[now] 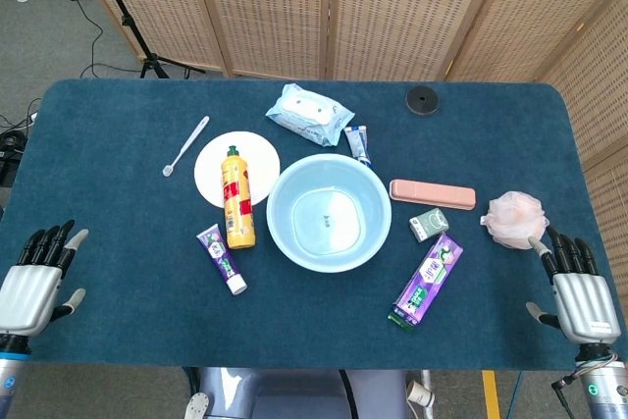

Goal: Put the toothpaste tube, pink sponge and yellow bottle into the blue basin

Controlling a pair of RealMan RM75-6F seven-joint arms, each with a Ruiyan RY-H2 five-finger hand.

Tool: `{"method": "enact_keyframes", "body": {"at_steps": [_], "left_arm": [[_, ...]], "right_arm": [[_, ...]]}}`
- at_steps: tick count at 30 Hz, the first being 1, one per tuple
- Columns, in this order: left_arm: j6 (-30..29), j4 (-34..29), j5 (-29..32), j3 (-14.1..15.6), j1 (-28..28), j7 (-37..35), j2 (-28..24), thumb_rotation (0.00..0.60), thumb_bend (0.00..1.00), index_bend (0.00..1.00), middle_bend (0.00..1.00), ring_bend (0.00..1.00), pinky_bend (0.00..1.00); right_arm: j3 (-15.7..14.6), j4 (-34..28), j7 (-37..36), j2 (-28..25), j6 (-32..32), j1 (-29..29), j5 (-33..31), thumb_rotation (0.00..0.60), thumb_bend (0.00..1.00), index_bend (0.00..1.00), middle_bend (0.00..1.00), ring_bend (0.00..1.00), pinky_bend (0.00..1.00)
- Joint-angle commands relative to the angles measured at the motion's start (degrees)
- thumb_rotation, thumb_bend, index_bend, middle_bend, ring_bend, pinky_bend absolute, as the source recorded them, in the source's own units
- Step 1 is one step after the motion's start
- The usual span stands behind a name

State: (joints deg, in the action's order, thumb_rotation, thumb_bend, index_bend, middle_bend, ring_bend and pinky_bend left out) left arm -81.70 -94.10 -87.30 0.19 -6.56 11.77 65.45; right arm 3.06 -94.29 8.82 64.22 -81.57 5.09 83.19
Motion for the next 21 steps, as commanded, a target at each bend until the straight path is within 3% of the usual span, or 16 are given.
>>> {"method": "enact_keyframes", "body": {"at_steps": [1, 8, 13, 21], "left_arm": [[1.78, -1.2, 0.74, 0.42, -0.53, 0.97, -0.8, 0.6, 0.26, 0.1, 0.0, 0.0, 0.07], [6.48, -5.24, -0.05, 0.16, -4.05, 5.76, -3.99, 0.6, 0.26, 0.12, 0.0, 0.0, 0.07], [13.86, -9.85, -1.96, 0.13, -9.31, 6.71, -8.3, 0.6, 0.26, 0.13, 0.0, 0.0, 0.07], [25.96, -11.39, -2.13, 1.18, -16.27, 6.03, -11.07, 0.6, 0.26, 0.14, 0.0, 0.0, 0.07]], "right_arm": [[0.05, -0.12, -0.12, -0.09, 0.05, -0.02, -0.17, 0.6, 0.13, 0.13, 0.0, 0.0, 0.0], [0.06, -0.49, -0.54, -0.48, 0.01, -0.11, -0.28, 0.6, 0.13, 0.13, 0.0, 0.0, 0.0], [-0.08, -0.86, -0.74, -0.75, 0.09, -0.12, -0.08, 0.6, 0.13, 0.13, 0.0, 0.0, 0.0], [0.03, -0.94, -1.61, -1.12, 0.03, -0.19, -0.2, 0.6, 0.13, 0.13, 0.0, 0.0, 0.0]]}}
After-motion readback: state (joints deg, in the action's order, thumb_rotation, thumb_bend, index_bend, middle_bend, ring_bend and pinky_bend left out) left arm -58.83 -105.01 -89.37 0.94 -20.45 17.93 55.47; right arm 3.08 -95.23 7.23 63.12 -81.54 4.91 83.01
